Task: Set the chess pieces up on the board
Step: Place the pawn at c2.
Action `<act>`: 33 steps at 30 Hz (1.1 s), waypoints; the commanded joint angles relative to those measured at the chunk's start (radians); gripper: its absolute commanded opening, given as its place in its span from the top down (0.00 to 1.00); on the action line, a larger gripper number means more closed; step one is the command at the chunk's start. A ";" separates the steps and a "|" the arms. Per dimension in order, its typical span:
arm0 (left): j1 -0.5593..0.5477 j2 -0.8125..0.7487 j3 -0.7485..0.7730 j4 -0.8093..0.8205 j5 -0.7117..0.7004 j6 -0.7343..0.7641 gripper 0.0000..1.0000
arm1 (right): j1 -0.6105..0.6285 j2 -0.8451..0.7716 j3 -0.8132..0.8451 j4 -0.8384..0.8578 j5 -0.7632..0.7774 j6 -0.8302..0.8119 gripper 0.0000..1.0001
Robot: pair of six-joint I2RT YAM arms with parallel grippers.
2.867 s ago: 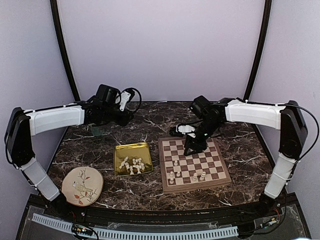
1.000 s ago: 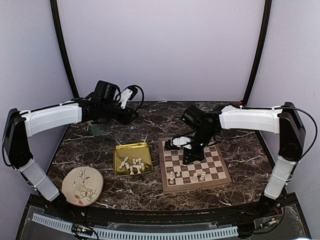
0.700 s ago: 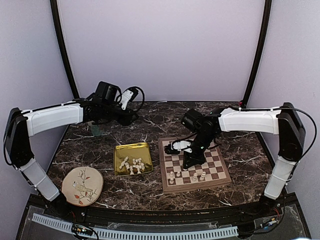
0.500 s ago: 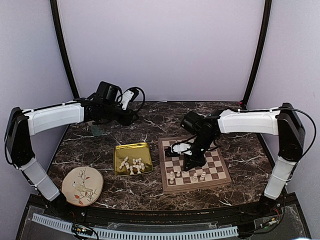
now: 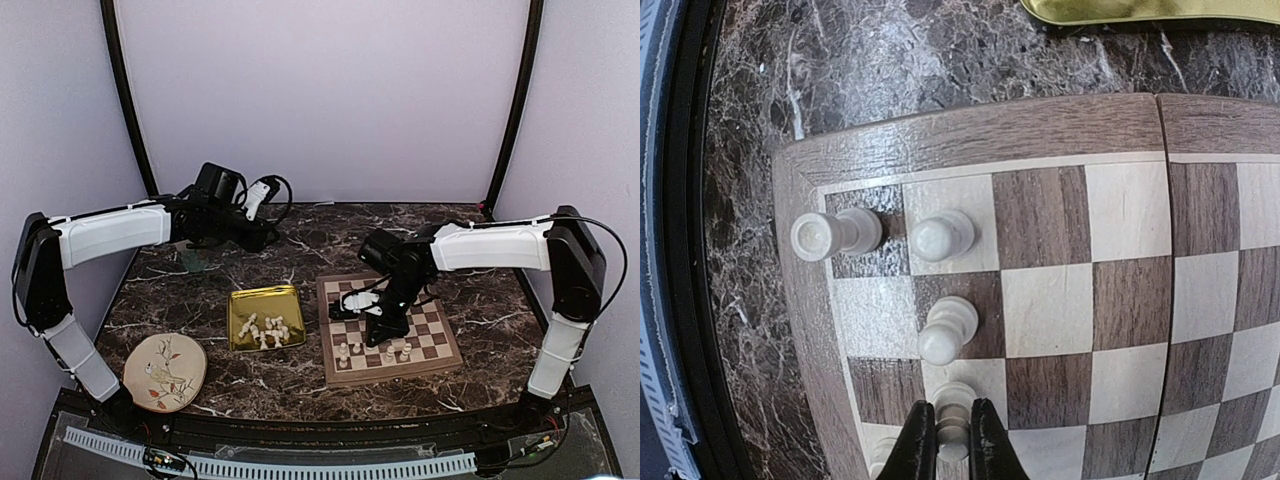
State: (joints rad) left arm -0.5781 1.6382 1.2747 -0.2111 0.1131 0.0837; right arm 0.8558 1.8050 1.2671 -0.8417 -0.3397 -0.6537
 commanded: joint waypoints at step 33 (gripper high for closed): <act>-0.001 -0.008 -0.045 0.070 0.044 -0.008 0.50 | 0.010 -0.036 0.037 -0.041 0.032 -0.048 0.78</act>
State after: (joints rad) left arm -0.5781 1.6691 1.2713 -0.2100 0.1257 0.0746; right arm 0.8577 1.8229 1.2530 -0.8429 -0.3153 -0.6704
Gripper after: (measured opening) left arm 0.455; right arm 0.201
